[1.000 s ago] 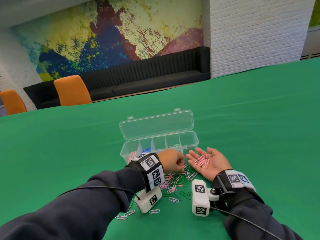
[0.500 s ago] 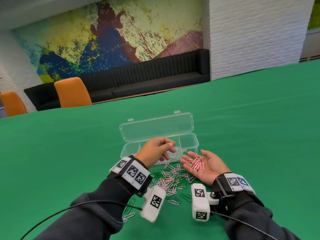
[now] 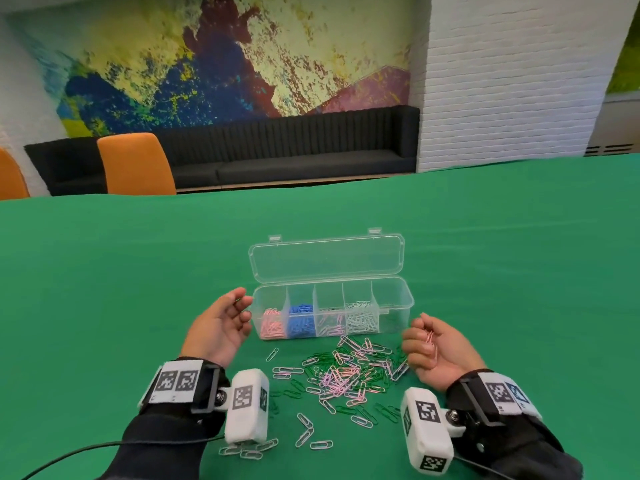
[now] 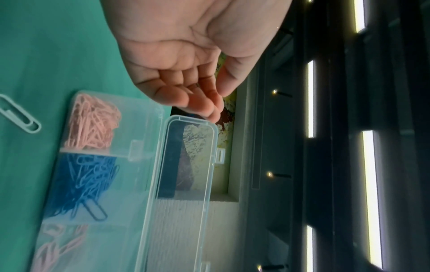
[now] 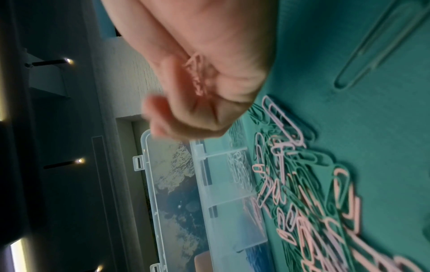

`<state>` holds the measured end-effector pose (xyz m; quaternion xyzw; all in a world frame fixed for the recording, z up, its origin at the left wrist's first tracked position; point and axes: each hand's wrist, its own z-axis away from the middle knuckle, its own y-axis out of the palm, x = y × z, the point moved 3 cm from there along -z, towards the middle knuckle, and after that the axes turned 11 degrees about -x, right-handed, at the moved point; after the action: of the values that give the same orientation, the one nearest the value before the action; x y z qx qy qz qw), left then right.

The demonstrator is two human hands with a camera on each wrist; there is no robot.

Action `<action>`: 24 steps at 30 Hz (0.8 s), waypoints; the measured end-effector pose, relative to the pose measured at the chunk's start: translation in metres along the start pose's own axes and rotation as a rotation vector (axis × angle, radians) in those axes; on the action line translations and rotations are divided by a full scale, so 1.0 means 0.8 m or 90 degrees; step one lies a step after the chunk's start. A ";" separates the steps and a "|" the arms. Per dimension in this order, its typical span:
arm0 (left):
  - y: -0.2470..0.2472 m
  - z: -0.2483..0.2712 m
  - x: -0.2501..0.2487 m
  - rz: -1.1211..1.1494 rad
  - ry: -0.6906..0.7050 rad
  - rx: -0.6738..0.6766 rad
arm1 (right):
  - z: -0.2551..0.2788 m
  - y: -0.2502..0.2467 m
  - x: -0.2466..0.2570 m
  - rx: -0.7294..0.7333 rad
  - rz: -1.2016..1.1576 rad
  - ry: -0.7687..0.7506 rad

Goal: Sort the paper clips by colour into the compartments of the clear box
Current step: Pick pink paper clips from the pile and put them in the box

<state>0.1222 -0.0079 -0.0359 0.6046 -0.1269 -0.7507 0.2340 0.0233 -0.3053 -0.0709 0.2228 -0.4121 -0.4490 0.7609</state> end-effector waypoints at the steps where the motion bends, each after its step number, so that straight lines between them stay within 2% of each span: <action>1: -0.005 -0.004 0.000 0.020 -0.011 -0.006 | 0.002 0.002 -0.003 -0.006 -0.019 -0.011; 3: -0.014 -0.014 -0.003 0.053 -0.027 -0.012 | 0.006 0.009 -0.010 0.007 -0.038 -0.026; 6: -0.030 -0.025 -0.006 0.108 -0.053 -0.003 | 0.009 0.020 -0.019 0.046 -0.022 0.002; 9: -0.049 -0.029 -0.007 0.171 -0.070 0.062 | 0.010 0.029 -0.028 0.062 -0.024 0.035; 12: -0.064 -0.038 0.003 0.230 -0.098 0.077 | 0.011 0.046 -0.039 0.064 -0.014 0.042; 18: -0.055 -0.028 0.007 0.259 -0.132 0.053 | 0.013 0.096 -0.069 0.078 -0.017 0.016; 24: -0.065 -0.033 0.004 0.278 -0.160 -0.043 | 0.001 0.130 -0.107 0.003 0.074 0.014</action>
<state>0.1369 0.0376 -0.0698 0.4564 -0.2578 -0.7556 0.3929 0.0528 -0.1789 -0.0333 0.2052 -0.4175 -0.4004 0.7895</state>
